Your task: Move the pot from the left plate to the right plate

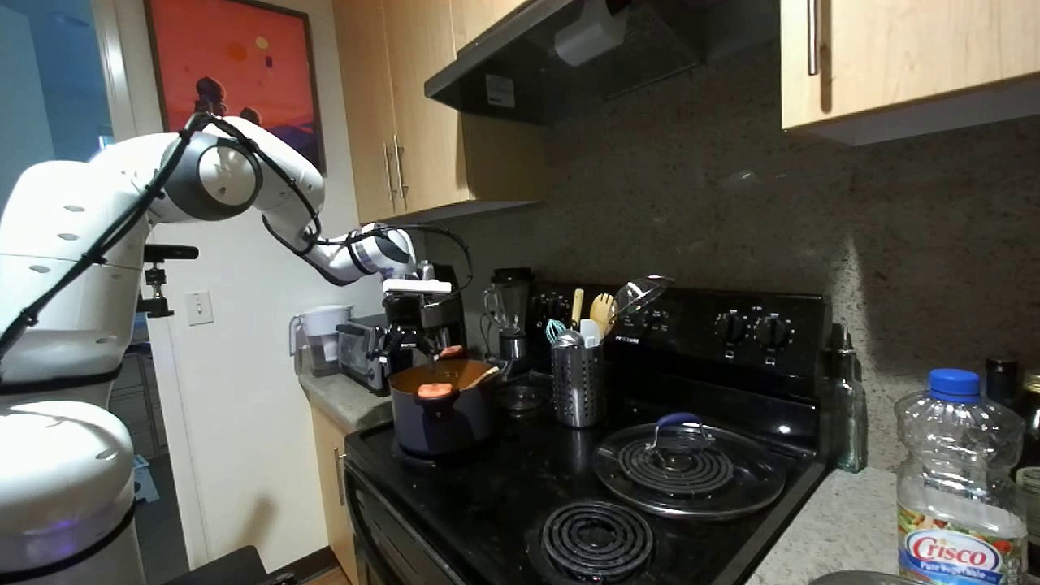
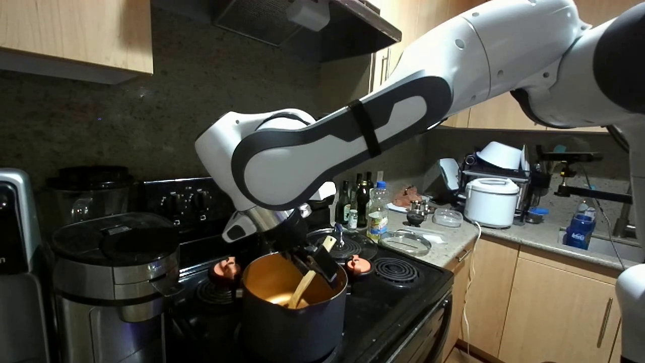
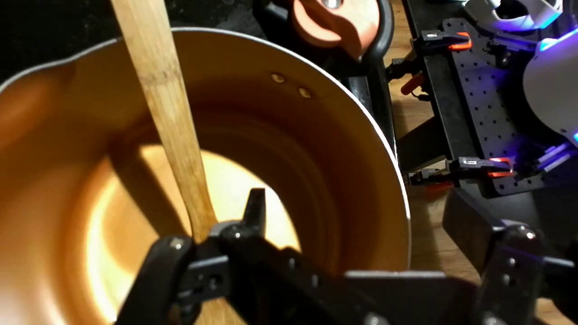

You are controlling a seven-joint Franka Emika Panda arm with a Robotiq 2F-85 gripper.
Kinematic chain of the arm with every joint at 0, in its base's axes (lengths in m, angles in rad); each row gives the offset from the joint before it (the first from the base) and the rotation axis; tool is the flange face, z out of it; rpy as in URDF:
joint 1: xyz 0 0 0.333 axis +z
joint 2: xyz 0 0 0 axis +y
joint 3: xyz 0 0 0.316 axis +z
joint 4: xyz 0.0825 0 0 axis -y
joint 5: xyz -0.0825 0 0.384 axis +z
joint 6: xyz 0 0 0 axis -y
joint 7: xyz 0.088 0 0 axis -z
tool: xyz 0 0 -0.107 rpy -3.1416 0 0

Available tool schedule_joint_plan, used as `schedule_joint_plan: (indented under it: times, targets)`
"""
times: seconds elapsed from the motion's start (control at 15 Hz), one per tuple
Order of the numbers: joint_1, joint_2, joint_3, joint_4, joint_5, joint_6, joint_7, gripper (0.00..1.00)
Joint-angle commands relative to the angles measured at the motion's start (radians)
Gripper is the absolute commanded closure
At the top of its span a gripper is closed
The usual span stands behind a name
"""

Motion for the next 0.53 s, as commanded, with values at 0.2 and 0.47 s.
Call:
schedule_joint_plan:
  times: [0.2,0.47]
  targets:
    - [0.018,-0.160,0.011,-0.159,0.002,0.100,-0.001,0.00]
    - [0.011,-0.196,-0.003,-0.220,0.004,0.184,-0.035,0.00]
